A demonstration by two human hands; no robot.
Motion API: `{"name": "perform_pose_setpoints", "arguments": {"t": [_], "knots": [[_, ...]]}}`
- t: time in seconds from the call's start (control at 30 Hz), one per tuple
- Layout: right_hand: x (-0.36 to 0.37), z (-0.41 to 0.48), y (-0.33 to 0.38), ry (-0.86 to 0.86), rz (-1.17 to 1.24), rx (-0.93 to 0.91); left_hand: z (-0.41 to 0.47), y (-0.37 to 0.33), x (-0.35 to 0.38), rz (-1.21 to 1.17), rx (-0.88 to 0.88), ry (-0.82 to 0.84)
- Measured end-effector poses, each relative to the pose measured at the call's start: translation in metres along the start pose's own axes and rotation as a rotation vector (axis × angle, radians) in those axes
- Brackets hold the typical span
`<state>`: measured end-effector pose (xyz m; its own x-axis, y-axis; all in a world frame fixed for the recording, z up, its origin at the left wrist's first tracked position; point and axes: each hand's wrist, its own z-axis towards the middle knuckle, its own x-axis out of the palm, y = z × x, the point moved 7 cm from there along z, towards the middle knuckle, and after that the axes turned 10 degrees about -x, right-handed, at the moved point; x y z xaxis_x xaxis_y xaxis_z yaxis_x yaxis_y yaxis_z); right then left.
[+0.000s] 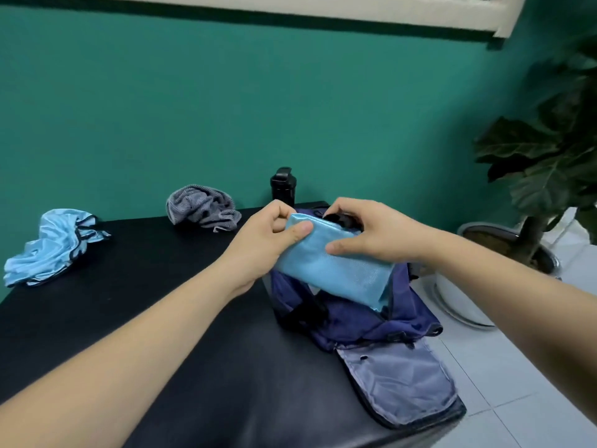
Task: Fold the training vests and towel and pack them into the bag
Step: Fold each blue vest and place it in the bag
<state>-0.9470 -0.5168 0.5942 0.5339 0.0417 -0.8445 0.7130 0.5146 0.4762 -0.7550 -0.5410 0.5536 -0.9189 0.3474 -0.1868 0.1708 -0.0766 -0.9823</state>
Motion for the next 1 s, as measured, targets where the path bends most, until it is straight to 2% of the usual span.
{"name": "perform_pose_setpoints", "arguments": {"t": [0.17, 0.3, 0.37, 0.4, 0.53, 0.63, 0.7, 0.8, 1.0], "knots": [[-0.035, 0.014, -0.061, -0.029, -0.132, 0.071, 0.064, 0.005, 0.024, -0.043, 0.016, -0.025], [-0.053, 0.024, -0.092, -0.105, -0.273, 0.120, 0.113, 0.024, 0.022, -0.052, -0.012, -0.172], [-0.059, 0.029, -0.102, -0.157, -0.292, 0.128, 0.134, 0.036, 0.017, 0.163, -0.010, -0.255], [-0.062, 0.031, -0.106, -0.189, -0.292, 0.128, 0.142, 0.037, 0.017, 0.360, -0.002, -0.278], [-0.065, 0.040, -0.113, -0.312, -0.238, 0.116, 0.171, 0.047, 0.037, 1.009, 0.042, -0.143], [-0.061, 0.047, -0.114, -0.344, -0.196, 0.094, 0.176, 0.051, 0.047, 1.307, 0.062, -0.073], [-0.053, 0.051, -0.115, -0.326, -0.187, 0.075, 0.177, 0.052, 0.047, 1.423, 0.058, -0.085], [-0.040, 0.059, -0.117, -0.264, -0.224, 0.056, 0.178, 0.054, 0.037, 1.353, -0.001, -0.093], [-0.018, 0.072, -0.128, -0.074, -0.332, 0.067, 0.182, 0.056, 0.007, 0.944, -0.092, -0.140]]}}
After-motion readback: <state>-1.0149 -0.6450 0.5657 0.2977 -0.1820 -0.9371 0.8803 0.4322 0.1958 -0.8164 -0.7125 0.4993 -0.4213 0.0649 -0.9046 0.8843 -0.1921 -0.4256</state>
